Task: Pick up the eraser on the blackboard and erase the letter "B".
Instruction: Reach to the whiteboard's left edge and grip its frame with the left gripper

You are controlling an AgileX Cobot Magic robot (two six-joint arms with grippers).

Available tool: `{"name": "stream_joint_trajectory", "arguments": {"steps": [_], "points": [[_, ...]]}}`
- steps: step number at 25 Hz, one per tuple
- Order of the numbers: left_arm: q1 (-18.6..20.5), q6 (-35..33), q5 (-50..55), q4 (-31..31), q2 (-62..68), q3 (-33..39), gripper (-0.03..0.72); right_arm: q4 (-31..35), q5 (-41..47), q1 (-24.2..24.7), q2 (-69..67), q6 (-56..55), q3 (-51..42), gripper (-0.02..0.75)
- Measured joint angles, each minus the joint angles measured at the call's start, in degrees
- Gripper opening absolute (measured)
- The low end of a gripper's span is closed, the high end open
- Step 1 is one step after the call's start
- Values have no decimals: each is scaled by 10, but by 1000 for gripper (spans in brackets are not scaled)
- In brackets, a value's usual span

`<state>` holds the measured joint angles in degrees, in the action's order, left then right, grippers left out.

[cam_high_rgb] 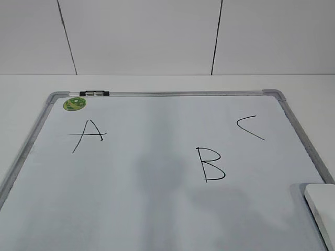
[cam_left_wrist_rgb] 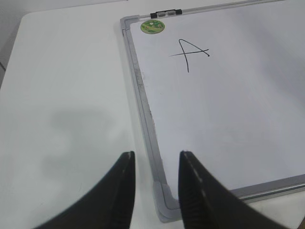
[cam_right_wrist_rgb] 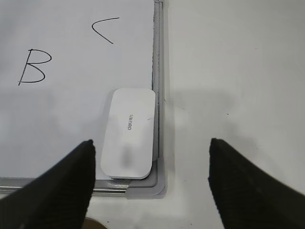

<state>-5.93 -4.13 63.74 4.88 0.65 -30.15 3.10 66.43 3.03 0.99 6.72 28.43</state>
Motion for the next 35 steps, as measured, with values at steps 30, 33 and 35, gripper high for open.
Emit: {"name": "stream_joint_trajectory", "arguments": {"steps": [30,33,35], "points": [[0,0,0,13,0,0,235,15,8,0,-41,-10,21,572],[0,0,-2,32,0,0,235,15,14,0,-73,-20,30,572],[0,0,-2,35,1,0,235,15,24,0,-101,-27,39,572]]}}
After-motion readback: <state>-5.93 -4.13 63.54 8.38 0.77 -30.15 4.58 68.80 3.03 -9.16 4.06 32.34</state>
